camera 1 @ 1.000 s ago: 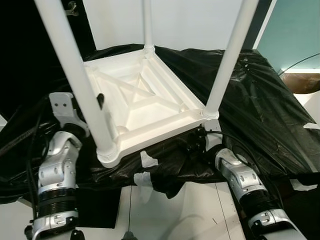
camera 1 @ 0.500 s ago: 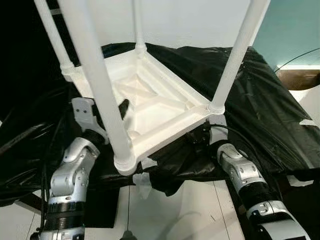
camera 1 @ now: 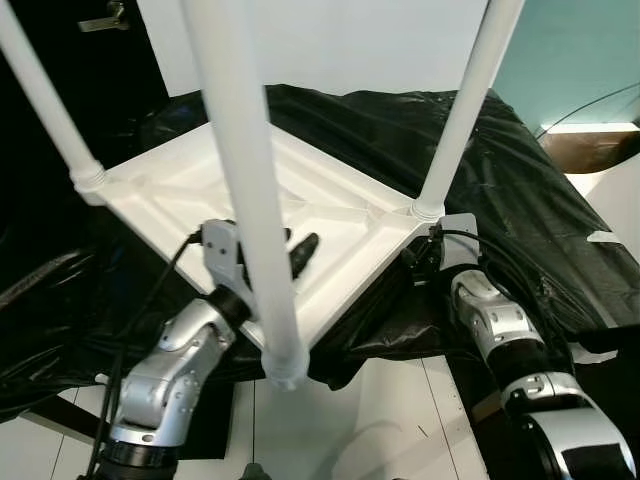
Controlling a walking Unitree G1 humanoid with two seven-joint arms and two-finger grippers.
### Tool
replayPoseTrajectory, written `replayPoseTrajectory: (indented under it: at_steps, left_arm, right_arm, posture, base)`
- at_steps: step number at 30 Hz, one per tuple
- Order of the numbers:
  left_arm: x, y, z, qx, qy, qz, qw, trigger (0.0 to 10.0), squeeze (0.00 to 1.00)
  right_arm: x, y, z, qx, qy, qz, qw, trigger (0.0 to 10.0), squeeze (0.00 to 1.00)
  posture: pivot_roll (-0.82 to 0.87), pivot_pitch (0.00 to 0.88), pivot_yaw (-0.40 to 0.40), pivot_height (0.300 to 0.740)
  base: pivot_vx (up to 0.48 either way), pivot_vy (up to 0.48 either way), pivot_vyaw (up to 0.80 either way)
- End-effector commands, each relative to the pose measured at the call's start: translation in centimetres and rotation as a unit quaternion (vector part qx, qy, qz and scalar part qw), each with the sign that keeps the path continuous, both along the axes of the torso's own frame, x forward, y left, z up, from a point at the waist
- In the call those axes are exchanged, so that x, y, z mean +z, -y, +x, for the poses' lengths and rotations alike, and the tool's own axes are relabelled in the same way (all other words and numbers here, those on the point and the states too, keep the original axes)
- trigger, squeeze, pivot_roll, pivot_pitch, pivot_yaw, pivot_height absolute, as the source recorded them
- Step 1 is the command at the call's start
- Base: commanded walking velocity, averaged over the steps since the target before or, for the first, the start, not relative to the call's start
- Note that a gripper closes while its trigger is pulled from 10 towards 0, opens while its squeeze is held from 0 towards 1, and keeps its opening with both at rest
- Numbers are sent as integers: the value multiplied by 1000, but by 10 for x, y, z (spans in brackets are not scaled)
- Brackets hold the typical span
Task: Building children table
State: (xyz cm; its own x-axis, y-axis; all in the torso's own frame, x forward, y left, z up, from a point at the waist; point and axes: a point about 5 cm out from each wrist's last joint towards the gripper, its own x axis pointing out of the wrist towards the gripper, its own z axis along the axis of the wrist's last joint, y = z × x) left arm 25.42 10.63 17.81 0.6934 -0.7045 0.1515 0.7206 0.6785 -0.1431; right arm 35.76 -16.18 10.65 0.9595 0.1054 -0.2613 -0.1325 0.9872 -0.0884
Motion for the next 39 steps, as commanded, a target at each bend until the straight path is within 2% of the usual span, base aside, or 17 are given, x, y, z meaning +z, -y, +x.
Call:
replayPoseTrajectory:
  at_steps: [1,3,12,14,16,17,23,25,26,29,30,31,32,33,35,36,39]
  left_arm:
    - [0,21,-13,-123,18,6,992,10000,0]
    - [0,32,-15,-130,19,12,991,10000,0]
    - [0,54,-12,-141,30,31,989,10000,0]
    - [1,69,-10,-146,40,41,988,10000,0]
    - [1,73,-10,-148,44,46,987,10000,0]
    - [2,81,-7,-145,54,56,986,10000,0]
    - [3,79,-2,-131,61,61,988,10000,0]
    - [3,49,10,-95,73,101,988,10000,0]
    - [3,49,10,-95,73,101,988,10000,0]
    - [6,8,22,-59,85,155,982,10000,0]
    - [6,8,22,-59,85,155,982,10000,0]
    - [7,-6,25,-52,87,175,979,10000,0]
    - [7,-6,25,-52,87,175,979,10000,0]
    - [8,-19,26,-47,89,195,976,10000,0]
    - [8,-36,28,-44,91,224,969,10000,0]
    - [8,-36,28,-44,91,224,969,10000,0]
    - [5,-57,25,-52,81,272,958,10000,0]
  right_arm:
    - [8,-9,7,29,10,-5,1000,10000,0]
    - [12,-12,13,43,9,-12,999,10000,0]
    - [24,-27,27,86,17,-27,996,10000,0]
    - [28,-33,30,95,17,-31,995,10000,0]
    - [28,-34,31,97,17,-32,995,10000,0]
    - [29,-35,33,97,17,-37,994,10000,0]
    - [30,-33,33,89,20,-40,995,10000,0]
    - [21,-20,29,76,17,-45,996,10000,0]
    - [21,-20,29,76,17,-45,996,10000,0]
    - [12,-2,23,54,18,-49,997,10000,0]
    - [12,-2,23,54,18,-49,997,10000,0]
    - [10,4,21,46,22,-48,998,10000,0]
    - [10,4,21,46,22,-48,998,10000,0]
    - [9,10,18,40,25,-47,998,10000,0]
    - [8,17,15,33,32,-46,998,10000,0]
    - [8,17,15,33,32,-46,998,10000,0]
    - [10,24,10,31,45,-45,997,10000,0]
  posture:
    - [65,28,-1,740]
    - [70,28,-1,740]
    - [74,18,5,740]
    - [80,14,11,740]
    - [80,14,11,740]
    - [82,9,13,740]
    - [84,7,13,740]
    - [89,1,13,740]
    - [89,1,13,740]
    - [84,0,18,740]
    - [84,0,18,740]
    - [78,1,22,740]
    - [78,1,22,740]
    - [71,2,27,740]
    - [66,2,31,740]
    - [66,2,31,740]
    - [56,4,36,740]
  base:
    - [0,0,0]
    - [0,0,0]
    - [0,0,0]
    - [0,0,0]
    - [0,0,0]
    - [0,0,0]
    - [0,0,0]
    - [0,0,0]
    - [0,0,0]
    - [0,0,0]
    - [0,0,0]
    - [0,0,0]
    - [0,0,0]
    - [0,0,0]
    - [0,0,0]
    - [0,0,0]
    - [0,0,0]
